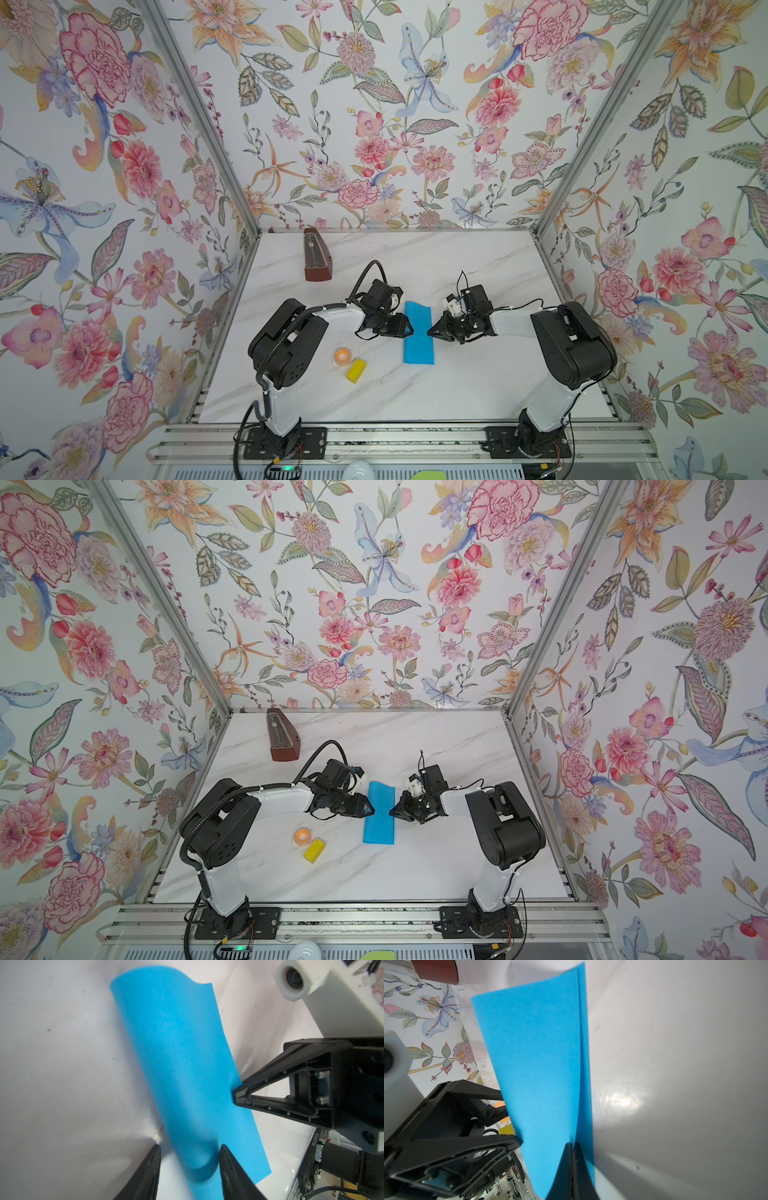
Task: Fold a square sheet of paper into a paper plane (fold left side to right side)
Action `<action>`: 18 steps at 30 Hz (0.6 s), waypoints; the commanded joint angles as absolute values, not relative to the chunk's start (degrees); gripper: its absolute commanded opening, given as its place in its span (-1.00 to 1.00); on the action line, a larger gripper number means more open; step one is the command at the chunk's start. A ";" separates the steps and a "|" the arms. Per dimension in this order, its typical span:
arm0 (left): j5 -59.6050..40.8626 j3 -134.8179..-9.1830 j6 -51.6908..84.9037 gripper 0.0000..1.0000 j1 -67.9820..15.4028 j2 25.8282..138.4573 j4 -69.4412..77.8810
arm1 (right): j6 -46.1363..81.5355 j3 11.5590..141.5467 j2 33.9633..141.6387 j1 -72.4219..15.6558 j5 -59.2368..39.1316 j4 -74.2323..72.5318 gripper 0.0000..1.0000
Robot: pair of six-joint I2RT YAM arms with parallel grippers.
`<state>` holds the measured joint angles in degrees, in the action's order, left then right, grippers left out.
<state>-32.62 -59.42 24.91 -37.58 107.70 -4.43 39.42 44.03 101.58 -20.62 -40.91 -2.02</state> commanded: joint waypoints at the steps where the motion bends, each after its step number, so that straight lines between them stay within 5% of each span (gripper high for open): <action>1: -31.99 -60.20 23.97 -0.02 -38.03 108.06 -6.50 | 38.90 44.45 99.78 -20.32 -40.14 -2.46 -1.00; 18: -31.83 -60.20 23.91 -0.08 -38.04 108.37 -6.59 | 39.02 43.07 100.57 -20.31 -39.24 -2.86 -1.00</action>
